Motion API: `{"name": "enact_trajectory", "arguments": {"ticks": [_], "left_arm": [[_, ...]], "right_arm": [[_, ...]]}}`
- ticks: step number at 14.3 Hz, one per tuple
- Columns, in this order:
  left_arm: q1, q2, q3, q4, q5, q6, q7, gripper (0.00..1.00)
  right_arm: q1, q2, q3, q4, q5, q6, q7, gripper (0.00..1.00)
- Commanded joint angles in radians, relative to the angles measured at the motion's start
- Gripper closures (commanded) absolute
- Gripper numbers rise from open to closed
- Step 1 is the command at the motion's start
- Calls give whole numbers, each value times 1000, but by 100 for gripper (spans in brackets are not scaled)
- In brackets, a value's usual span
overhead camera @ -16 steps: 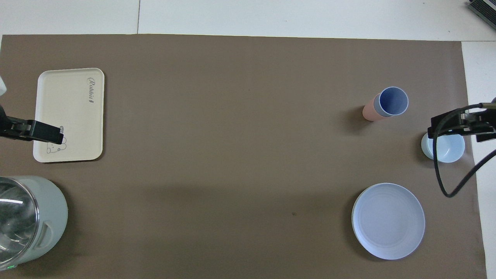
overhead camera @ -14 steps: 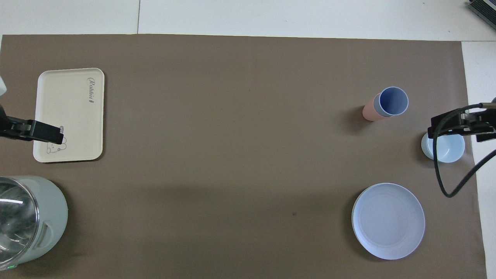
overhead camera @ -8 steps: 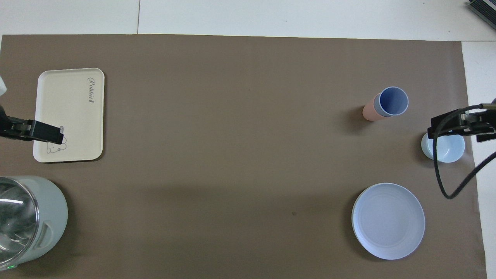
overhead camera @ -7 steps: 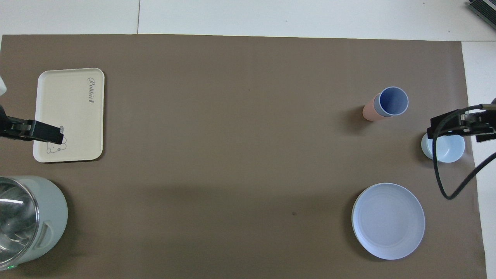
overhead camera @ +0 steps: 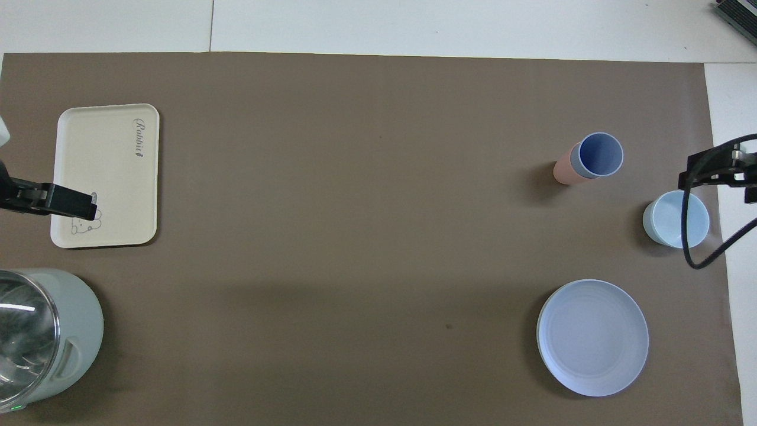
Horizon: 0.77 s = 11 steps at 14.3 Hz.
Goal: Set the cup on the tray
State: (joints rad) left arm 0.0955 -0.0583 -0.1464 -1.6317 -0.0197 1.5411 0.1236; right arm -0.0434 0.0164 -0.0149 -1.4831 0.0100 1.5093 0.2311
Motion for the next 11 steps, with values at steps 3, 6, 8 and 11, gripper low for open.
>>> {"name": "enact_trajectory", "arguments": {"ticks": [3, 6, 8, 11], "left_arm": [[16, -23, -10, -17, -8, -6, 8, 0], [16, -23, -10, -17, -8, -6, 8, 0], [16, -23, -10, -17, -8, -6, 7, 0], [16, -23, -10, -17, -8, -6, 8, 0]], "right_arm": [[-116, 123, 6, 6, 68, 98, 271, 11], [-159, 216, 6, 13, 133, 160, 353, 11], [-188, 299, 6, 23, 169, 185, 370, 11], [-188, 443, 7, 113, 188, 232, 450, 11]]}}
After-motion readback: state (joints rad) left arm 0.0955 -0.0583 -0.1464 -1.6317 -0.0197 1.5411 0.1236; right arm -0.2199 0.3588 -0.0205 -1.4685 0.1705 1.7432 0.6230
